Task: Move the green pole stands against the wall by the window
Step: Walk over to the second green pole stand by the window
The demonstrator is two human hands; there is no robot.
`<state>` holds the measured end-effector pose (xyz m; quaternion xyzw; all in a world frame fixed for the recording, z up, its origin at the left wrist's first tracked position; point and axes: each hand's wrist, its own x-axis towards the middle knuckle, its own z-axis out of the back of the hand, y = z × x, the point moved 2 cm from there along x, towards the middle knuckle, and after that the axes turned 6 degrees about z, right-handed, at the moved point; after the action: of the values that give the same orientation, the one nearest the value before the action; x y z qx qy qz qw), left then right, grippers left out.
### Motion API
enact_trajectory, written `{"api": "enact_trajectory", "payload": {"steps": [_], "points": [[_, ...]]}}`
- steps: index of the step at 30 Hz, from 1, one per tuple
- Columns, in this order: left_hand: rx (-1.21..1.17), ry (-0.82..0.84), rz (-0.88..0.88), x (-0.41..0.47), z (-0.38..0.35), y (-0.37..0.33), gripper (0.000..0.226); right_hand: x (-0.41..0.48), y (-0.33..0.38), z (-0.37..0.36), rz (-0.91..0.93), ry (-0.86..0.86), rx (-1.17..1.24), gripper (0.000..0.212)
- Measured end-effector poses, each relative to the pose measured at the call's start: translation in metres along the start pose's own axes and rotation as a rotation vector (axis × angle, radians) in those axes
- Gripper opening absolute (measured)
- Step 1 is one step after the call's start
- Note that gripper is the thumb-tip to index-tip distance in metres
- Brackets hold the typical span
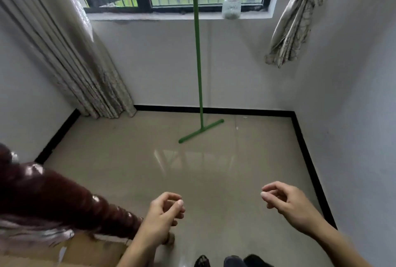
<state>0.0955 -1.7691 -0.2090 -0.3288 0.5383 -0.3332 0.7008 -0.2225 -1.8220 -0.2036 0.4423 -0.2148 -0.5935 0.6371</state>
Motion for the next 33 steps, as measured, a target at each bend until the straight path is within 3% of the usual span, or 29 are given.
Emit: {"api": "enact_trajectory", "payload": {"steps": [5,11,20,25,33], "points": [[-0.012,-0.003,-0.034,0.082,0.000,-0.070,0.004,0.103,0.015,0.028,-0.006,-0.007,0.000,0.001],[-0.050,-0.137,-0.009,0.198,0.008,-0.137,0.007,0.273,0.025,0.059,0.049,0.018,-0.028,0.002],[-0.088,-0.218,-0.137,0.342,0.027,-0.290,0.007,0.497,0.117,0.109,0.179,0.064,-0.067,0.004],[-0.037,-0.147,-0.199,0.433,0.048,-0.359,0.007,0.595,0.157,0.104,0.204,0.036,-0.108,0.008],[0.170,0.090,-0.481,0.601,0.081,-0.516,0.005,0.743,0.216,0.072,0.107,-0.195,-0.081,0.040]]}}
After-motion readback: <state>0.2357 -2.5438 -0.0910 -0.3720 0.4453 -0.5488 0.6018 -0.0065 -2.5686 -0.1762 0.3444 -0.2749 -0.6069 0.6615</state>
